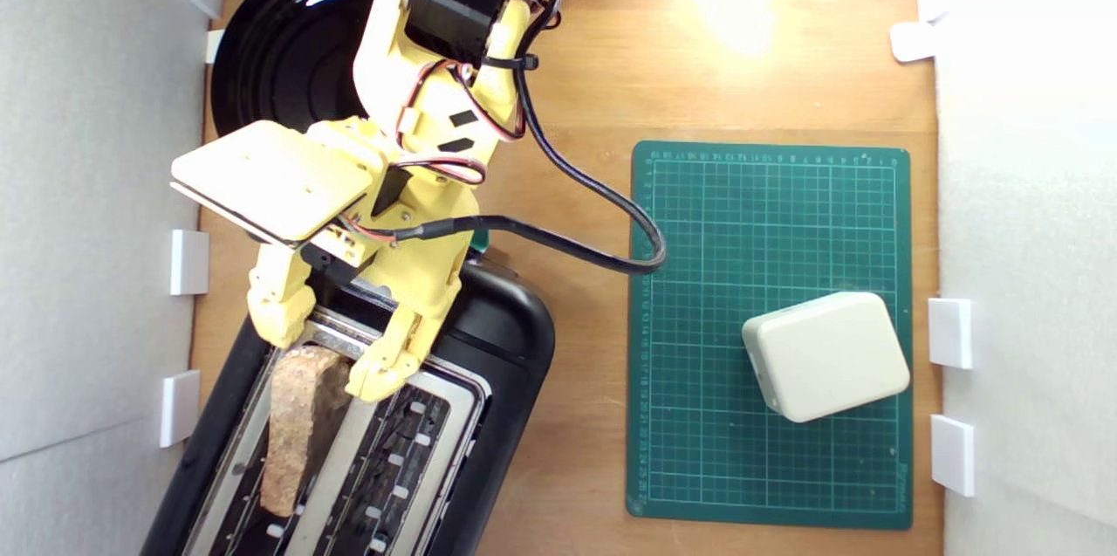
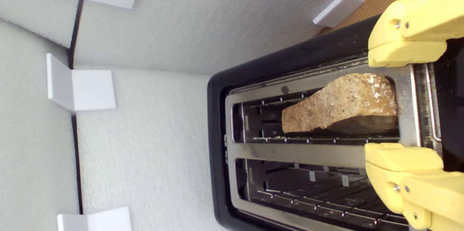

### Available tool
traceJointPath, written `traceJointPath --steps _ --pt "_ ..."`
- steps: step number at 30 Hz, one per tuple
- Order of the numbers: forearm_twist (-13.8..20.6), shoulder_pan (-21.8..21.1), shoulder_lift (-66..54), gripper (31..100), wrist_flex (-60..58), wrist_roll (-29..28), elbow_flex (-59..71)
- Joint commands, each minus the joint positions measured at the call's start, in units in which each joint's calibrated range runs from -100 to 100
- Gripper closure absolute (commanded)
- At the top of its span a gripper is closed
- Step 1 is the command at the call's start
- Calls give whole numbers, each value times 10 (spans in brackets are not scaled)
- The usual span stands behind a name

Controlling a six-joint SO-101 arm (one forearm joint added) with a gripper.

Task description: Pick bread and place in toaster

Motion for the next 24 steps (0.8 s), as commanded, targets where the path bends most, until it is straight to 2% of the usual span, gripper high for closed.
traceJointPath --steps 1,7,10,11,13,16,17,18,21,24 --pt "2 -13 -62 416 -7 3 -12" --pt "1 -14 -144 416 -8 9 -10" --pt "-13 -14 -199 416 -8 8 -7" --pt "-47 -15 -246 439 -7 -1 -6" --pt "-70 -15 -282 473 -7 -24 -4" --pt "-105 -26 -332 534 -6 -86 6" --pt "-112 -51 -353 555 -4 -130 10" --pt "-112 -60 -362 561 -3 -146 13" --pt "-94 -97 -412 587 0 -284 49" --pt "-71 -127 -462 595 0 -321 124"
